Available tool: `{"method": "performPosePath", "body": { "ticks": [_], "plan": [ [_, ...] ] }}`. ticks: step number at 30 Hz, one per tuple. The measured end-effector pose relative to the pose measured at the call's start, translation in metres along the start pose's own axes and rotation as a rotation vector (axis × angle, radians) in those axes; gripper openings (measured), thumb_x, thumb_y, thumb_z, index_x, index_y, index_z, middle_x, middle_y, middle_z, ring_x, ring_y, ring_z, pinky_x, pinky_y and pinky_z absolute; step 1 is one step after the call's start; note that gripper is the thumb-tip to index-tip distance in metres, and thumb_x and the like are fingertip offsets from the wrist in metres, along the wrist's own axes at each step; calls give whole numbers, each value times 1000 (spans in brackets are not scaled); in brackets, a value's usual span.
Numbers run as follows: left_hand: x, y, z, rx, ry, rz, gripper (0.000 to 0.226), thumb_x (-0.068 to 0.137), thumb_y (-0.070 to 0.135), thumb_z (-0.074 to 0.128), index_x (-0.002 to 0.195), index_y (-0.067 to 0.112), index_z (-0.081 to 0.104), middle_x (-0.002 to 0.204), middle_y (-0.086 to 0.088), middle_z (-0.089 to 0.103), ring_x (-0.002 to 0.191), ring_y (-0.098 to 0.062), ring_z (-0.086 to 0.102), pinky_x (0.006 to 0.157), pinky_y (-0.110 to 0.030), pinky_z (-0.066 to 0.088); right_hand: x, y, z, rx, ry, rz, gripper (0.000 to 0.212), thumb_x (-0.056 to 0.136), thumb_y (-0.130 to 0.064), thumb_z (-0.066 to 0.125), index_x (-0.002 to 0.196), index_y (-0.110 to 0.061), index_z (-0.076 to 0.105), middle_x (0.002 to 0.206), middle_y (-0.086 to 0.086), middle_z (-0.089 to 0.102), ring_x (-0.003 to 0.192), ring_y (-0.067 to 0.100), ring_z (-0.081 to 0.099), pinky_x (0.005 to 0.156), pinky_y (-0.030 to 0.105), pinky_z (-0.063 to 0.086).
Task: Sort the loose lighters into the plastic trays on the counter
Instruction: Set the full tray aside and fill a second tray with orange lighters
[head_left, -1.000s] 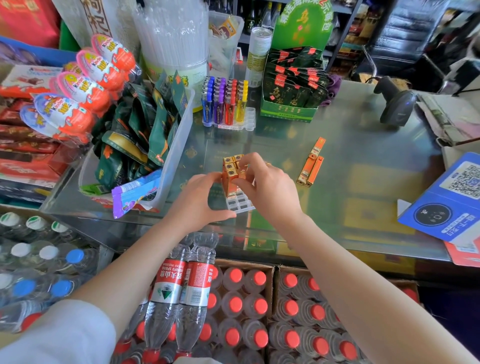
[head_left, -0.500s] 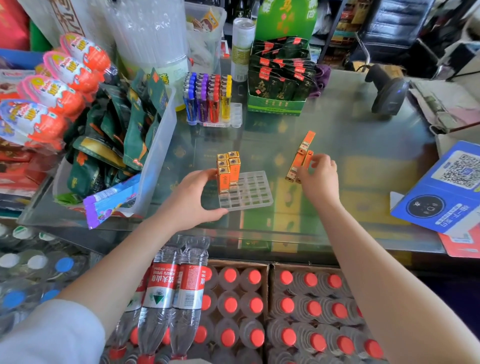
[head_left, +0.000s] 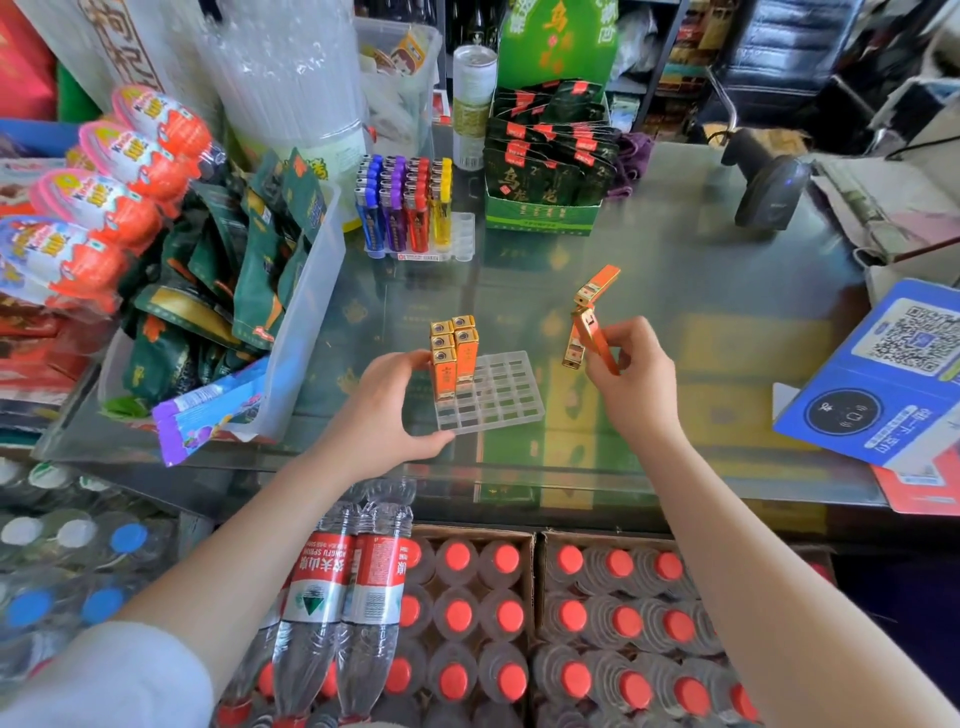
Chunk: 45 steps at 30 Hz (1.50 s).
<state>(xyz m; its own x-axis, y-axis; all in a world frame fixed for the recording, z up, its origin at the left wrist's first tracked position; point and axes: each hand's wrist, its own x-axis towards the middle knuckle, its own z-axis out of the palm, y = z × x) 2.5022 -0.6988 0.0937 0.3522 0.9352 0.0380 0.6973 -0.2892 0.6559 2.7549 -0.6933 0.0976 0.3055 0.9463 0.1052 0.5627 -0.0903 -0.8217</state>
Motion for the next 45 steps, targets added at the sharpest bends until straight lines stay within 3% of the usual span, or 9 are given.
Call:
{"method": "performPosePath", "body": {
  "ticks": [4, 6, 9, 13, 17, 21, 28, 35, 45],
  "plan": [
    [-3, 4, -2, -13, 1, -45, 69, 66, 32, 77, 124, 22, 42, 127, 5, 47, 117, -7, 36, 99, -26, 29, -14, -17, 6, 245, -160, -104, 37, 82, 2, 59, 84, -33, 46, 87, -11, 67, 78, 7, 62, 69, 19, 43],
    [-5, 5, -4, -6, 6, -53, 70, 65, 33, 78, 124, 22, 43, 127, 5, 47, 117, -6, 37, 98, -25, 28, -19, -25, 9, 372, -242, -101, 29, 82, 5, 58, 89, -22, 50, 94, 0, 70, 85, 15, 69, 74, 22, 49],
    [-5, 5, -6, 0, 0, -58, 73, 64, 34, 79, 125, 21, 42, 129, 4, 47, 121, -11, 38, 97, -25, 28, -23, -37, 13, 447, -317, -78, 17, 85, 4, 56, 91, -12, 54, 93, 2, 70, 78, 6, 67, 61, 10, 44],
    [-4, 3, -9, -14, -11, -92, 78, 62, 35, 80, 127, 20, 41, 132, 1, 45, 123, -12, 37, 95, -23, 26, -28, -47, 22, 502, -425, -37, 20, 87, 6, 52, 102, -7, 52, 90, 4, 65, 59, 5, 62, 59, 17, 51],
    [-1, 1, -10, 4, -27, -75, 80, 60, 37, 80, 128, 20, 40, 132, 0, 44, 122, -11, 37, 95, -21, 25, -28, -57, 32, 553, -511, 88, 23, 85, 7, 56, 107, -2, 53, 93, 11, 64, 69, 11, 70, 64, 16, 56],
    [-2, -1, -9, 5, -23, -73, 83, 60, 37, 80, 130, 21, 38, 132, 0, 45, 121, -10, 37, 94, -21, 25, -30, -57, 44, 338, -427, 32, 9, 85, -9, 61, 93, -8, 55, 81, 2, 69, 65, 14, 70, 58, 24, 57],
    [-1, -5, -8, 8, -30, -49, 81, 60, 40, 80, 128, 20, 40, 131, 0, 47, 120, -11, 38, 95, -22, 27, -27, -60, 48, -63, -260, -309, 28, 77, -30, 71, 77, -8, 53, 79, 7, 69, 62, 23, 63, 59, 38, 52],
    [-1, -5, -9, 6, -35, -42, 82, 60, 40, 80, 129, 20, 39, 132, 1, 46, 121, -11, 38, 95, -22, 27, -28, -60, 52, -248, -240, -510, 40, 77, -38, 68, 87, -2, 53, 70, 12, 67, 59, 32, 60, 54, 39, 52],
    [1, -3, -11, 53, -36, -48, 85, 58, 43, 80, 129, 23, 39, 131, 1, 46, 121, -12, 39, 95, -22, 28, -19, -56, 54, -580, -82, -738, 47, 63, -49, 77, 64, -10, 51, 46, 3, 56, 36, 25, 52, 41, 20, 28]
  ]
}}
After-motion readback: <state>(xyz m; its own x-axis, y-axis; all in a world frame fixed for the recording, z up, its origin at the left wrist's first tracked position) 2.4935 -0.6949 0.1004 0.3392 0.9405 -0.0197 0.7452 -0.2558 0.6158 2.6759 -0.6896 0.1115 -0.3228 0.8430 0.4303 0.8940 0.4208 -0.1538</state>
